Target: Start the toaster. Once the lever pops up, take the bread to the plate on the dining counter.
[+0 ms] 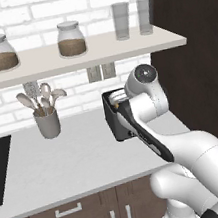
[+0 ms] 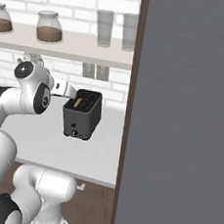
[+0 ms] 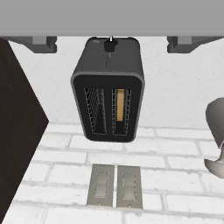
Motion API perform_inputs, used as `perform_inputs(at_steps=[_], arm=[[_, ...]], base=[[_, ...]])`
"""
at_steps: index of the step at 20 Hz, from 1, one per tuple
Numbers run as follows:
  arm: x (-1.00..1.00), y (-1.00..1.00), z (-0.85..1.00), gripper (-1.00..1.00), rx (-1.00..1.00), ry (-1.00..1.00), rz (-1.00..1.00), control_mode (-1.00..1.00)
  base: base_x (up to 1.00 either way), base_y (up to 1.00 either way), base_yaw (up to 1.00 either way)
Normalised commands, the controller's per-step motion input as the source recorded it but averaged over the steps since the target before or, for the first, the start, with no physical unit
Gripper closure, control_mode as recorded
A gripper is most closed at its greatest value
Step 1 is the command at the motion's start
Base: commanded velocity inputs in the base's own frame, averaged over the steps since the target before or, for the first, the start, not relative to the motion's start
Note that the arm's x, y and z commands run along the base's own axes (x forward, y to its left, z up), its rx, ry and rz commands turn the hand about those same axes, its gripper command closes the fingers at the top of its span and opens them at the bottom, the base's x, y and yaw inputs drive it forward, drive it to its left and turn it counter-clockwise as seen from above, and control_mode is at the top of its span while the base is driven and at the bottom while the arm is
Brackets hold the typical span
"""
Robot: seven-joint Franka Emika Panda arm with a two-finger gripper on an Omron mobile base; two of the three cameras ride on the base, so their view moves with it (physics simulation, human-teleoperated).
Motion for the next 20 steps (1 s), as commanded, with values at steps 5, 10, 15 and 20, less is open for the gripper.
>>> perform_inputs(at_steps=[5, 10, 15, 20], arm=[[0.00, 0.00, 0.00, -1.00, 0.00, 0.00, 0.00, -1.00], [0.00, 0.00, 0.00, -1.00, 0.00, 0.00, 0.00, -1.00], [0.00, 0.00, 0.00, -1.00, 0.00, 0.00, 0.00, -1.00], [0.00, 0.00, 0.00, -1.00, 0.00, 0.00, 0.00, -1.00]], base=[[0.00, 0.00, 0.00], [0.00, 0.00, 0.00], [0.00, 0.00, 0.00], [0.00, 0.00, 0.00]])
